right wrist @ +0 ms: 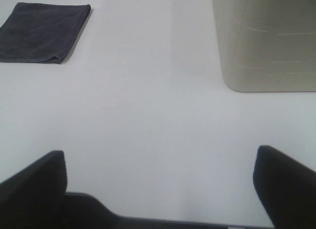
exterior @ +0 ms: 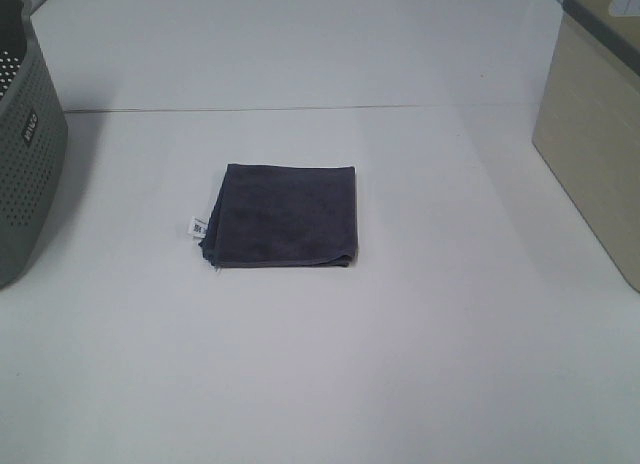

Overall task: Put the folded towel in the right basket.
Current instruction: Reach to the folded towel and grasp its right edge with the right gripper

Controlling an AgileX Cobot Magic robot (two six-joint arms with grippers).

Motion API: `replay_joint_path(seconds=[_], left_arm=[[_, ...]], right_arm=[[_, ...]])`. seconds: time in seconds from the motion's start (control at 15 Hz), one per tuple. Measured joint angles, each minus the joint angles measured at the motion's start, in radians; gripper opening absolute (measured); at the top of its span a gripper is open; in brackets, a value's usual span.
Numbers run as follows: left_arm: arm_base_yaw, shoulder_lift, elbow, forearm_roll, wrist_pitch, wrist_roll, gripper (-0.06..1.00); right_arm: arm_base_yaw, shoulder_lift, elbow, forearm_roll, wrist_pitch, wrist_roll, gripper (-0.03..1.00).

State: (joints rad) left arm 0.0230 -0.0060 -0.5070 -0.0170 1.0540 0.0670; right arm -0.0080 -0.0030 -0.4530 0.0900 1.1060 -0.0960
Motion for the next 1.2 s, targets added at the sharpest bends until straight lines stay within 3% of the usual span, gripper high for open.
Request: replay_joint_path(seconds=[1.2], left_arm=[[0.0,0.0,0.0,0.0,0.0,0.0,0.99]], right_arm=[[0.0,0.0,0.0,0.0,0.0,0.0,0.98]])
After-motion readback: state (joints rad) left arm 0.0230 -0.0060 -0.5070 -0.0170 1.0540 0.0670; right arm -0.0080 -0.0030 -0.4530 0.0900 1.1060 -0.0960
